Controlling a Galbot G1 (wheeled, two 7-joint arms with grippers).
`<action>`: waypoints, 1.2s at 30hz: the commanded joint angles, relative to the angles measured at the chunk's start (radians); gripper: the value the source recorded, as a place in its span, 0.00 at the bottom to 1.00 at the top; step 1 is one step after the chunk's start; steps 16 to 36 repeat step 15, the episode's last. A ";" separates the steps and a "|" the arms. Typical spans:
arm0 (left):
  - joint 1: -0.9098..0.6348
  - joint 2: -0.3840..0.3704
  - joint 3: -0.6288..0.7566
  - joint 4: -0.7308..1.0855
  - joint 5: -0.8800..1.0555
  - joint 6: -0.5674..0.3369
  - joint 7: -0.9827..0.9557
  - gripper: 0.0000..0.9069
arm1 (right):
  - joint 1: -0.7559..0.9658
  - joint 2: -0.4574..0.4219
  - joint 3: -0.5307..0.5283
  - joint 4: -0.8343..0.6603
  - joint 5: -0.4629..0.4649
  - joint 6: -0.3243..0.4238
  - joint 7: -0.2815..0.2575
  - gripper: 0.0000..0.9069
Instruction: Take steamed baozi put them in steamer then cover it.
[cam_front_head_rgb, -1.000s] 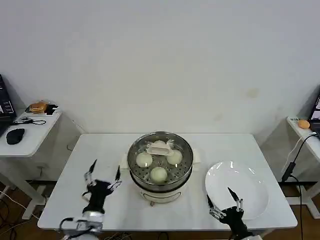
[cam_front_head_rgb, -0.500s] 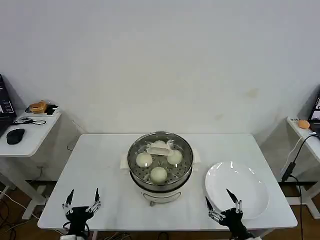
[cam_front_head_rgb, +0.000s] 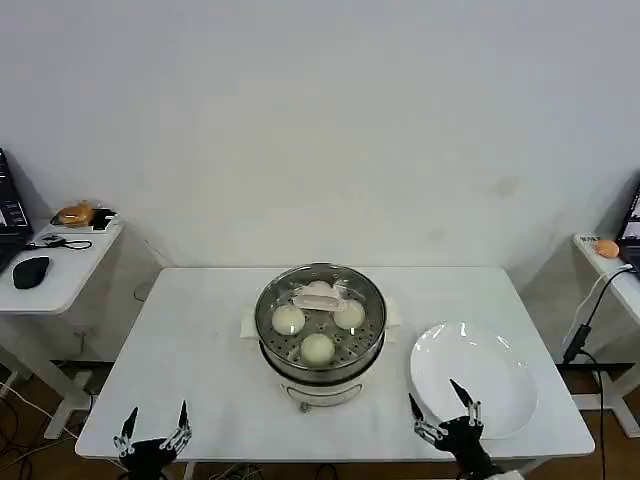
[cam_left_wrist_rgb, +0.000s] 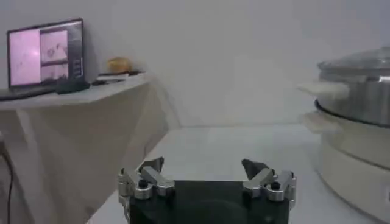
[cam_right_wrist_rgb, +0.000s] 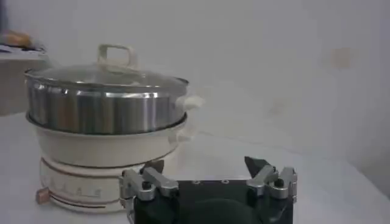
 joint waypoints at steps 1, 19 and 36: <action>0.027 -0.012 -0.012 -0.019 -0.020 0.014 0.012 1.00 | -0.002 -0.068 -0.040 0.031 0.116 -0.125 0.098 1.00; 0.022 -0.026 -0.001 -0.057 -0.087 0.072 -0.008 1.00 | -0.018 -0.156 -0.043 -0.003 0.254 0.039 0.139 1.00; 0.022 -0.026 -0.001 -0.057 -0.087 0.072 -0.008 1.00 | -0.018 -0.156 -0.043 -0.003 0.254 0.039 0.139 1.00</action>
